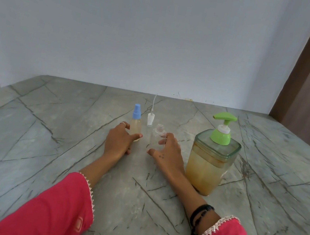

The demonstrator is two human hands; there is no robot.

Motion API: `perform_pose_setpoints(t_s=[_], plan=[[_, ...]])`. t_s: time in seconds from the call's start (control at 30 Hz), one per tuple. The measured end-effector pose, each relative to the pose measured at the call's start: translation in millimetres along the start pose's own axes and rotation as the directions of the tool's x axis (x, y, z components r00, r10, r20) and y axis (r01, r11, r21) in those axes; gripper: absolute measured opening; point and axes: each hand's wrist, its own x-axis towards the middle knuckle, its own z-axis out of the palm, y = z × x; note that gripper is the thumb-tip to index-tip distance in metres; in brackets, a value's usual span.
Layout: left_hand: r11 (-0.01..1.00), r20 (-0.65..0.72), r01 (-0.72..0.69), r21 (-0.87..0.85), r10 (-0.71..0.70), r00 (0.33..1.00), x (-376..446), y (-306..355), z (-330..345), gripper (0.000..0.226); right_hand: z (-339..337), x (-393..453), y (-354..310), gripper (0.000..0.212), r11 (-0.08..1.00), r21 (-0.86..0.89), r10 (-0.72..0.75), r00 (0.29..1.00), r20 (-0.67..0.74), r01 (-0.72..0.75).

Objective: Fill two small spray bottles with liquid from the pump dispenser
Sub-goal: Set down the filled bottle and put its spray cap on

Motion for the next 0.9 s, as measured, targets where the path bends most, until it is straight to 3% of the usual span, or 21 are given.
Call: perform_pose_setpoints(t_s=[0.17,0.53,0.77,0.9], plan=[[1.0,-0.019,0.009,-0.01,-0.009,1.0,16,1,4,0.034,-3,3,2,0.051,0.996,0.091,0.011,1.0,-0.002,-0.011],[0.999,-0.011,0.003,-0.035,-0.003,1.0,34,-5,12,0.038,-2,6,6,0.051,0.993,0.116,0.005,1.0,-0.017,-0.003],[0.984,-0.052,0.057,-0.171,-0.067,0.996,18,-3,2,0.044,-4,6,4,0.055,0.991,0.133,0.007,1.0,0.008,-0.008],[0.965,0.026,0.027,-0.26,-0.021,0.999,-9,3,-3,0.042,-6,3,-1,0.058,0.993,0.117,0.01,1.0,0.015,-0.012]])
